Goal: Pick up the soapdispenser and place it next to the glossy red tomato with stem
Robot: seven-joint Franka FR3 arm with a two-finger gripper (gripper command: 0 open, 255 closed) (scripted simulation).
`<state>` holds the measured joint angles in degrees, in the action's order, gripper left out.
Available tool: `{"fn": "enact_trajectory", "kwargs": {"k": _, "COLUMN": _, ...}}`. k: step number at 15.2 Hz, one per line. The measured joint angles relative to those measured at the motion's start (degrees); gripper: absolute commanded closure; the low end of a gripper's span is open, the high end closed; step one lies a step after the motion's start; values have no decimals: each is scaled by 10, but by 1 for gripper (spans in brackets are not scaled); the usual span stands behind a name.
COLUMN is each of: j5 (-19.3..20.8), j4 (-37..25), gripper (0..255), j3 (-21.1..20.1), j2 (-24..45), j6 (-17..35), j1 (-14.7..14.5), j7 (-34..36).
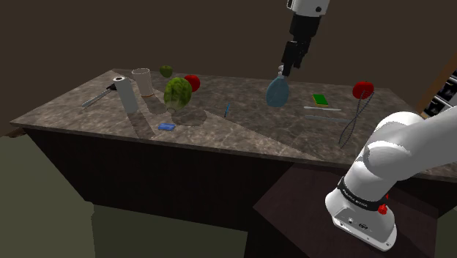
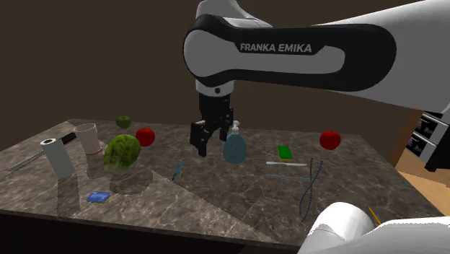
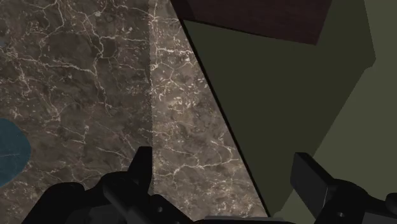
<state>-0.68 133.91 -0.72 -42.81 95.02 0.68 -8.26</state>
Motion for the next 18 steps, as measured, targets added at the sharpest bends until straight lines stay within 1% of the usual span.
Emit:
{"fn": "enact_trajectory", "kwargs": {"k": 2, "j5": 4, "j4": 0, "gripper": 0, "j3": 2, "j2": 7, "j6": 5, "j1": 1, "j7": -5}}
{"fn": "enact_trajectory", "kwargs": {"k": 5, "j5": 27, "j4": -1, "gripper": 0, "j3": 17, "j2": 38, "j6": 26, "j1": 8, "j7": -32}}
{"fn": "enact_trajectory", "kwargs": {"k": 7, "j5": 45, "j4": -2, "gripper": 0, "j3": 32, "j2": 72, "j6": 53, "j1": 15, "j7": -56}}
{"fn": "enact_trajectory", "kwargs": {"k": 10, "j5": 71, "j4": -17, "gripper": 0, "j3": 50, "j2": 117, "j6": 75, "j1": 24, "j7": -88}}
{"fn": "enact_trajectory", "kwargs": {"k": 13, "j5": 93, "j4": -36, "gripper": 0, "j3": 64, "j2": 174, "j6": 106, "j1": 32, "j7": -114}}
{"fn": "enact_trajectory", "kwargs": {"k": 18, "j5": 126, "j4": -84, "gripper": 0, "j3": 88, "j2": 266, "j6": 142, "j1": 45, "j7": -158}}
